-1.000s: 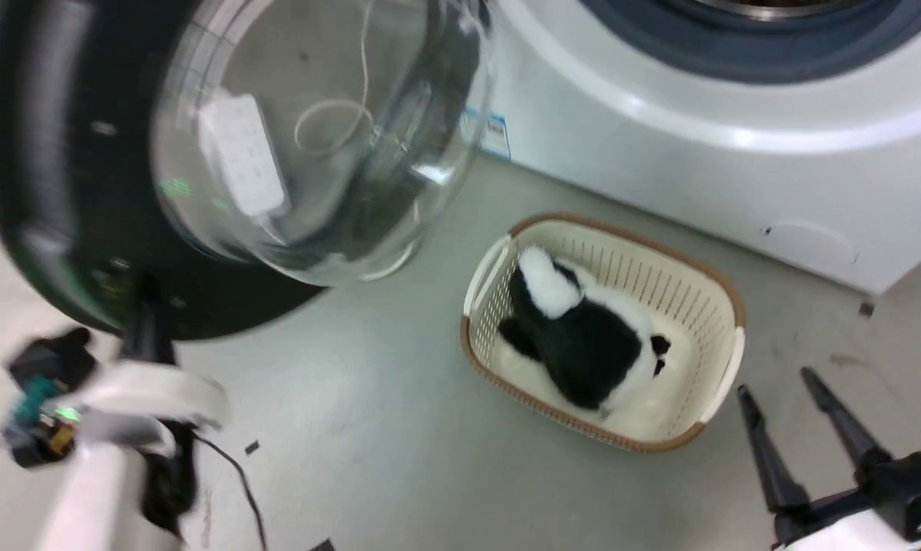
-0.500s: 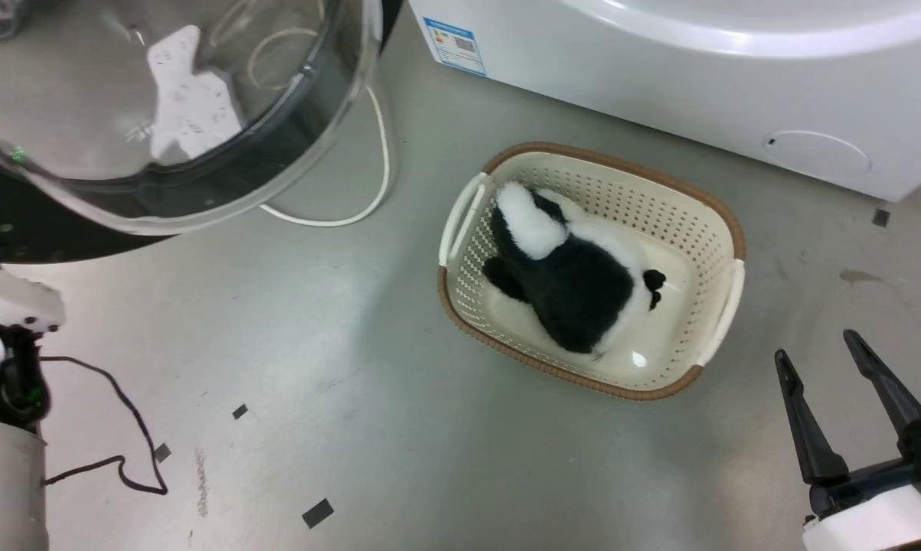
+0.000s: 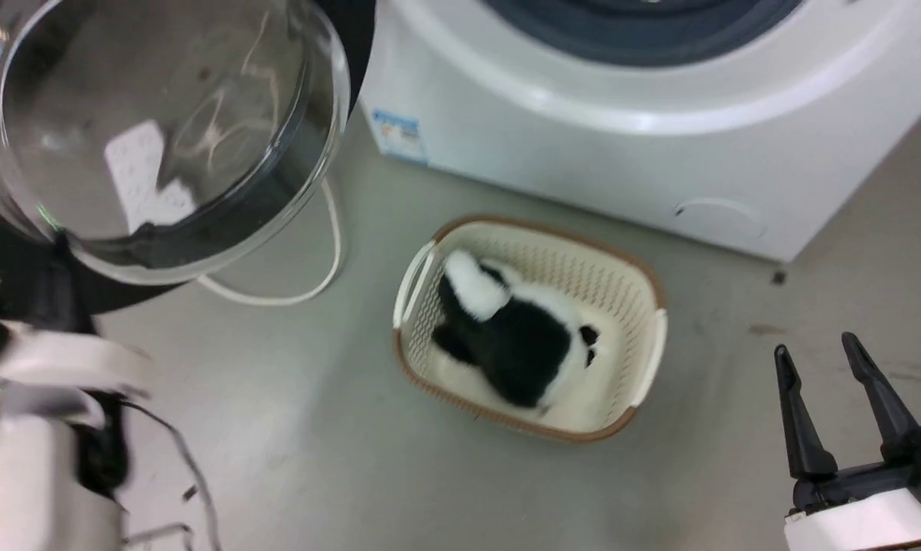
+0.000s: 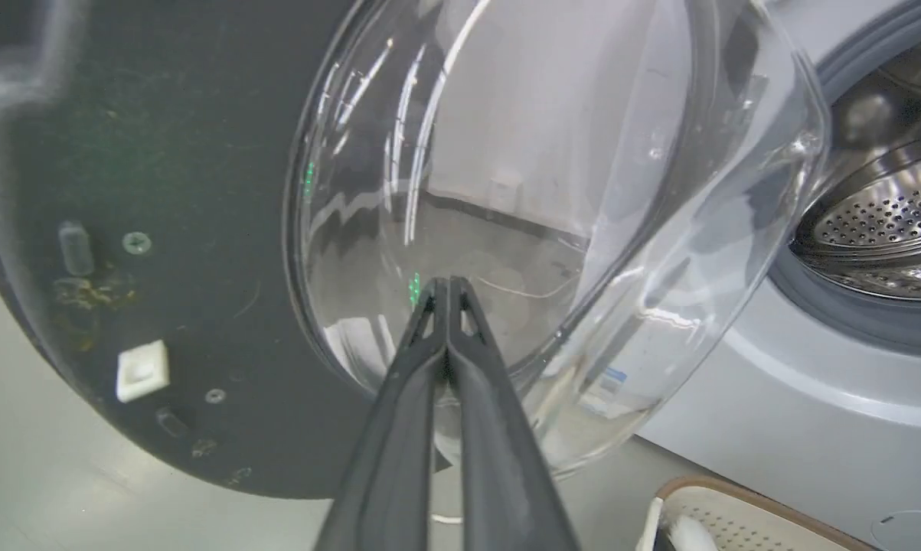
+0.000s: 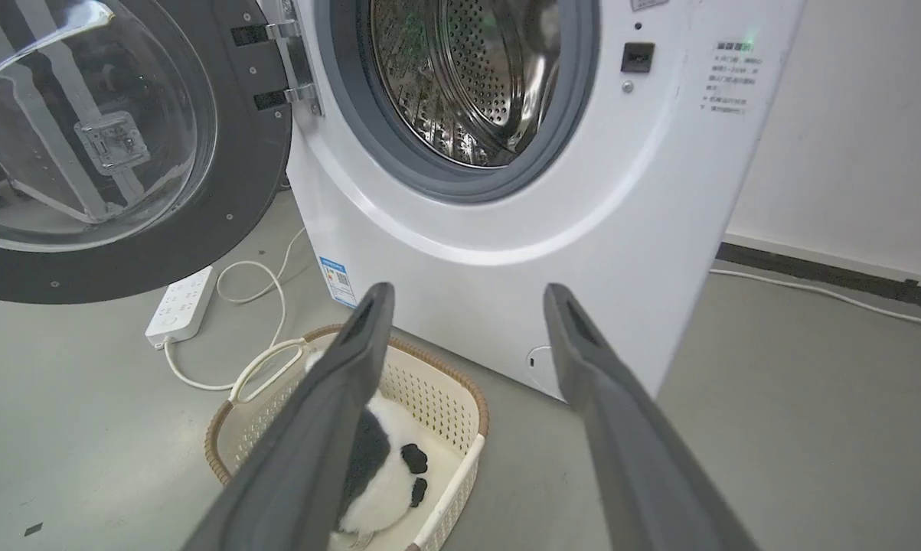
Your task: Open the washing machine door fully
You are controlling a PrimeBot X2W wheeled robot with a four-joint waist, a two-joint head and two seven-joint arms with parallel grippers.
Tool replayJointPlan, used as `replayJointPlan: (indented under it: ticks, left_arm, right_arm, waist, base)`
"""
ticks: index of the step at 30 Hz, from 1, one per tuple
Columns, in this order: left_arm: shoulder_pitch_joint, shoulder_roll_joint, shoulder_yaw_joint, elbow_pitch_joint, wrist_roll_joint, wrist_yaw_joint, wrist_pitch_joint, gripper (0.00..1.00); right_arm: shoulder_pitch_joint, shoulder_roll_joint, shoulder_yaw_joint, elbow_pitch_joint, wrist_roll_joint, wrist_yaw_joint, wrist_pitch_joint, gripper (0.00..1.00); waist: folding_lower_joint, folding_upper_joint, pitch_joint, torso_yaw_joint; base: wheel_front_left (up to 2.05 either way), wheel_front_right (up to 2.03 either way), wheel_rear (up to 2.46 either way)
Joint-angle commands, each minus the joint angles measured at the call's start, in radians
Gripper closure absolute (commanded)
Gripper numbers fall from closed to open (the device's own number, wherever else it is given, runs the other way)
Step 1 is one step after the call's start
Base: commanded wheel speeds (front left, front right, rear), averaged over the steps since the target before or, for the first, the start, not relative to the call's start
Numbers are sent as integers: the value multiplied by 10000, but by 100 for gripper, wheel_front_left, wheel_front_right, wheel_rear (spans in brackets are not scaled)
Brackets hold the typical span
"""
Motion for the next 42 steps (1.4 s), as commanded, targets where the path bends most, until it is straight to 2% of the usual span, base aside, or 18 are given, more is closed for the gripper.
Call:
replayJointPlan:
  ticks: [1, 4, 11, 20, 21, 22, 23, 30, 42]
  left_arm:
    - [817, -520, -235, -923, 337, -111, -53, 100]
    - [1570, -966, -495, -1784, 695, -81, -53, 100]
    - [3486, -1706, -1053, -3239, 1576, 396, -54, 100]
    - [4802, -2234, -2042, -3701, 2196, 651, -54, 100]
    - [4883, -2273, -2135, -3671, 2211, 682, -54, 81]
    - [4956, -2307, -2223, -3619, 2216, 714, -54, 38]
    - [5009, -2331, -2300, -3573, 2248, 755, -54, 0]
    - [5160, -2429, -2564, -3531, 2294, 942, -55, 0]
    - [5080, -2427, -2609, -3541, 2312, 890, -55, 0]
  right_arm:
    - [-104, 208, -113, 190, -86, 8, -177, 0]
    - [-45, 365, -131, 316, -126, 8, -259, 0]
    - [302, 582, 54, 615, -85, 8, -328, 0]
    - [846, 648, -26, 633, 147, 8, -338, 0]
    - [891, 649, -38, 635, 189, 8, -338, 0]
    - [932, 649, -42, 645, 221, 8, -339, 0]
    - [969, 650, -44, 656, 241, 8, -339, 0]
    - [1100, 651, -49, 776, 326, 8, -339, 0]
    - [1103, 652, 44, 844, 367, 8, -340, 0]
  waist:
    - [1, 0, -990, -771]
    - [1, 0, -1441, -1148]
    - [1, 0, -2283, -2148]
    - [1, 0, -2628, -2769]
    - [1, 0, -2650, -2796]
    - [1, 0, -2679, -2823]
    - [1, 0, -2702, -2841]
    - [1, 0, -2854, -2881]
    - [1, 0, -2932, -2841]
  base:
    - [0, 0, 0]
    - [0, 0, 0]
    - [0, 0, 0]
    - [0, 0, 0]
    - [0, 0, 0]
    - [0, 0, 0]
    - [0, 0, 0]
    - [0, 0, 0]
    - [0, 0, 0]
